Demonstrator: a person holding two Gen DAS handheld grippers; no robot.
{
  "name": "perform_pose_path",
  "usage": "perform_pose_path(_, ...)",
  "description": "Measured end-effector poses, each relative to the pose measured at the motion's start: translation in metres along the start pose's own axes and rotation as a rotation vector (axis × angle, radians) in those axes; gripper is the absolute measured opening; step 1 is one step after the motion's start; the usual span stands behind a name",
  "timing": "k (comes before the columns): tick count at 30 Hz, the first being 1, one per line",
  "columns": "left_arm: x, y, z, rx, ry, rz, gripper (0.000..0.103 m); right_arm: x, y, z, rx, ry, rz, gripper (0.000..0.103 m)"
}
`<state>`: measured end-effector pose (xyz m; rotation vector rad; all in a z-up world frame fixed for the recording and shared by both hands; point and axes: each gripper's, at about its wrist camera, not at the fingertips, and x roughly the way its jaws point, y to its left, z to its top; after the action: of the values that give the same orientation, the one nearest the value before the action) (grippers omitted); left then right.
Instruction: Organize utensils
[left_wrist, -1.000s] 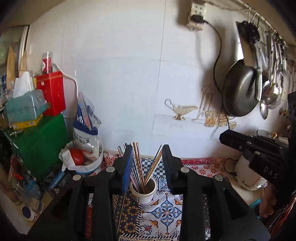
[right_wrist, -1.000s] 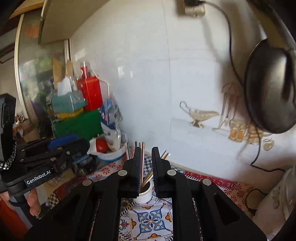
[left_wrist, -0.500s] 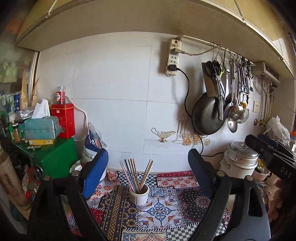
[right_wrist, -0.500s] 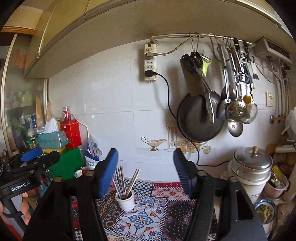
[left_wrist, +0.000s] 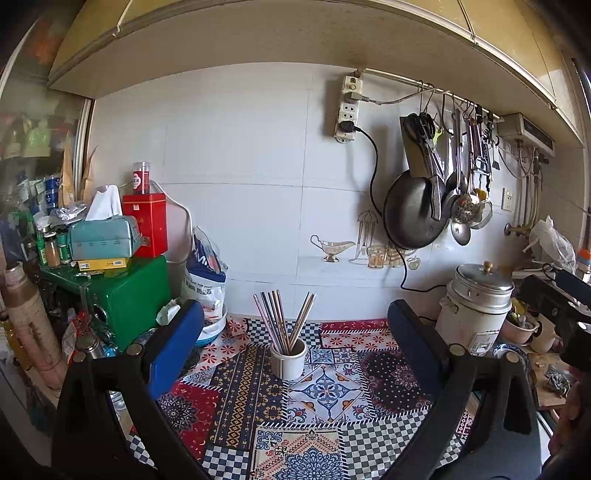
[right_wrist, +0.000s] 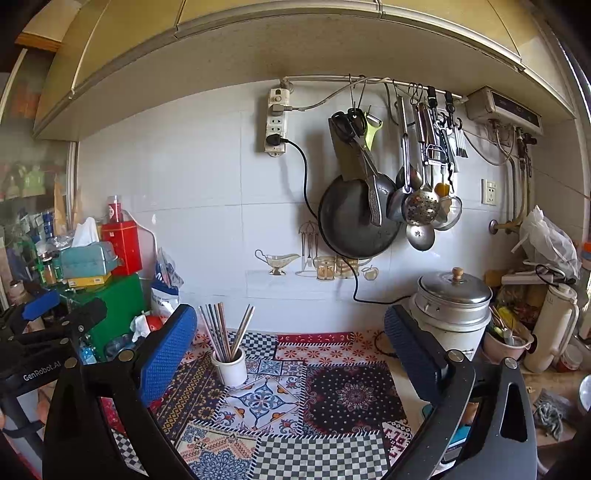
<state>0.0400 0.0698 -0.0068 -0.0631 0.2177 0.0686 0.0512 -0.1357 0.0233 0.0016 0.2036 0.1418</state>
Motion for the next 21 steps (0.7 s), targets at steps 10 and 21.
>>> perform_pose_path(10, -0.014, 0.000, -0.004, 0.014, -0.005, -0.001, 0.101, -0.012, 0.008, -0.009, -0.004, 0.001, 0.014, 0.101)
perform_pose_path(21, -0.018, 0.002, -0.003, 0.023, -0.016, 0.006, 0.101, -0.012, 0.015, -0.010, 0.000, 0.006, 0.036, 0.101)
